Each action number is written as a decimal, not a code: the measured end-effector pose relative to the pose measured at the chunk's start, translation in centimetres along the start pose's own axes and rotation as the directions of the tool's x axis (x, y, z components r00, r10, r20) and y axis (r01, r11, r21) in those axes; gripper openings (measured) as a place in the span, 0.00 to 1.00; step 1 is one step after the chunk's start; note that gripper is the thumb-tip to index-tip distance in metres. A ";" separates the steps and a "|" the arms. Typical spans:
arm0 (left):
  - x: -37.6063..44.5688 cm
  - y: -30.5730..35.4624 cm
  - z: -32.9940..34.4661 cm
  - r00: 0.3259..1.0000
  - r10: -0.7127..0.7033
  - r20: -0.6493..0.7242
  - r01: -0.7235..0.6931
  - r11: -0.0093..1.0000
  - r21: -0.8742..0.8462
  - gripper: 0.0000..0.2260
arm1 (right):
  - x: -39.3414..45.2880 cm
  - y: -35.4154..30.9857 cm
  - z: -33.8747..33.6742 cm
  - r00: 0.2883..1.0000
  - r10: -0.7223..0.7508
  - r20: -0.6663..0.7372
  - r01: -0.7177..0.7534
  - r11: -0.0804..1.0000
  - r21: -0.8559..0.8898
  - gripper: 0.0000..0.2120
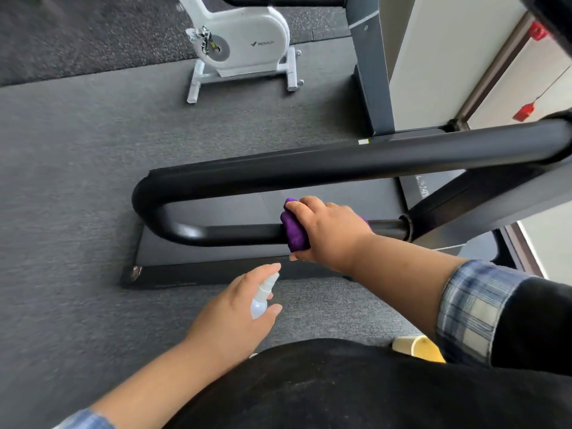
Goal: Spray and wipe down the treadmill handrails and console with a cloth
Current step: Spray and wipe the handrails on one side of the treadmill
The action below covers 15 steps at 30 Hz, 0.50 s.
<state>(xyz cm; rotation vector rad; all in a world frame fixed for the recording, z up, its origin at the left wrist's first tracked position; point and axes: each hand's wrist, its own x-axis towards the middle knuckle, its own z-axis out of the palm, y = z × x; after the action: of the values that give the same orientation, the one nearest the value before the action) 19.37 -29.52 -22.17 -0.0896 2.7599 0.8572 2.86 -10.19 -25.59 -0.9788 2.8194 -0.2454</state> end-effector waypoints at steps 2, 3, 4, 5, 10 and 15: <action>-0.3 -1.2 -0.5 1.000 -0.005 0.007 0.005 1.000 -0.005 0.33 | 1.3 -2.1 0.2 0.999 -0.026 -0.022 0.026 1.000 -0.005 0.49; -0.5 -1.9 -0.9 1.000 -0.002 0.006 0.002 1.000 -0.009 0.33 | 1.9 -3.2 0.2 0.999 -0.041 -0.032 0.041 0.999 -0.006 0.48; -0.7 -2.6 -1.2 1.000 0.001 0.004 -0.001 1.000 -0.011 0.34 | 2.5 -4.2 0.3 0.998 -0.055 -0.041 0.055 0.999 -0.003 0.47; -1.0 -3.3 -1.6 1.000 0.000 0.002 0.000 1.000 -0.012 0.34 | 3.1 -5.3 0.3 0.997 -0.069 -0.046 0.069 0.998 0.003 0.47; -2.1 -6.3 -3.4 1.000 -0.021 0.015 0.022 1.000 0.000 0.34 | 6.4 -10.7 0.5 0.991 -0.095 -0.099 0.109 0.984 0.144 0.46; -2.0 -7.4 -4.3 1.000 0.017 0.024 -0.018 1.000 0.014 0.36 | 7.1 -13.5 0.3 0.984 -0.097 -0.151 0.131 0.963 0.234 0.43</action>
<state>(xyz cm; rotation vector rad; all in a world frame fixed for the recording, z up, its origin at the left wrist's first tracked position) 21.32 -38.05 -22.34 -0.0522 2.7477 0.8376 5.55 -25.11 -23.81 -1.1067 2.7654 -0.6808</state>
